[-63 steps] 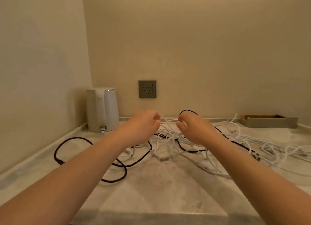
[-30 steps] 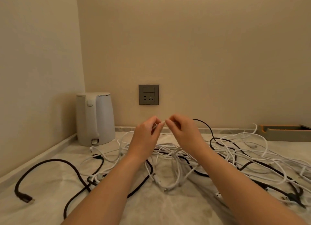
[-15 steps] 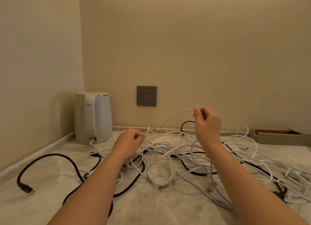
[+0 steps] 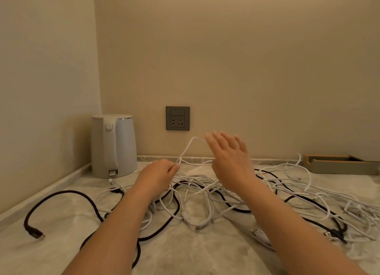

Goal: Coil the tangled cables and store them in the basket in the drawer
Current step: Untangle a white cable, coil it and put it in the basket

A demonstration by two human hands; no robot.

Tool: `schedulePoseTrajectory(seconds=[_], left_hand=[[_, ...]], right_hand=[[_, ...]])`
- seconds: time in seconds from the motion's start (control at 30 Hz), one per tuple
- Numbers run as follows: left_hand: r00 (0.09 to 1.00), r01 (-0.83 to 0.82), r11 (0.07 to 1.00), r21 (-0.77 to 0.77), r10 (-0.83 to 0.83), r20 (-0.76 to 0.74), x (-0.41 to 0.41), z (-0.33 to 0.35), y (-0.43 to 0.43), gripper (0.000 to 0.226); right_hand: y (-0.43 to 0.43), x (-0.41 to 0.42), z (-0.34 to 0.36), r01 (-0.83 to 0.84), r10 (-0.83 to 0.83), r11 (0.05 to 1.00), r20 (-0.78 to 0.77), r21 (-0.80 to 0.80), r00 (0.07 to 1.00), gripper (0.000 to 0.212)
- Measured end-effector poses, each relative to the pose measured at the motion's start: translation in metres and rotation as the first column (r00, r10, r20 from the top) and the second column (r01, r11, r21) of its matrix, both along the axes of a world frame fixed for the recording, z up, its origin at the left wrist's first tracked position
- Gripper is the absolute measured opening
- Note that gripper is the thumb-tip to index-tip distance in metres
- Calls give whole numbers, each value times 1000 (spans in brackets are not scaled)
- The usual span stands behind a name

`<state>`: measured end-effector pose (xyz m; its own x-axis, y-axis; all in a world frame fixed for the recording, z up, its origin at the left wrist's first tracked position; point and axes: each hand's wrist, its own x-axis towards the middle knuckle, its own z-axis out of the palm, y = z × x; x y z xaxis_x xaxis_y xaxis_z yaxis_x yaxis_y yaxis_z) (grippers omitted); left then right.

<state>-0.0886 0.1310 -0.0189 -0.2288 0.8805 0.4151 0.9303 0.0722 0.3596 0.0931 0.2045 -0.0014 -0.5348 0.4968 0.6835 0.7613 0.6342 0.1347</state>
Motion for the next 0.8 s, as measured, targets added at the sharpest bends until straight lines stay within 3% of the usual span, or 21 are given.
schedulePoseTrajectory(seconds=[0.13, 0.2, 0.33, 0.43, 0.57, 0.7, 0.8], left_hand=[[990, 15, 998, -61, -23, -138, 3, 4, -2, 45], [977, 34, 999, -41, -42, -209, 8, 9, -5, 41], [945, 78, 996, 50, -58, -323, 26, 19, -9, 36], [971, 94, 989, 117, -65, -229, 25, 18, -9, 35], [986, -23, 992, 125, 44, -161, 11, 11, -8, 29], [998, -70, 993, 97, 70, 3, -11, 8, -12, 35], [998, -16, 991, 131, 9, 58, -5, 13, -12, 28]], right_hand=[[-2, -10, -2, -288, 285, 935, 43, 205, 957, 49], [-4, -17, -6, -339, 323, 912, 105, 233, 941, 37], [-3, -16, -3, -399, 394, 913, 68, 88, 917, 34], [-1, -11, 2, -433, 437, 897, -30, 83, 899, 29], [-4, -6, 6, -422, 436, 900, -213, 113, 874, 34], [4, 18, 21, -349, 323, 936, -526, 52, 787, 21], [8, 25, 23, -337, 273, 942, -567, -9, 778, 19]])
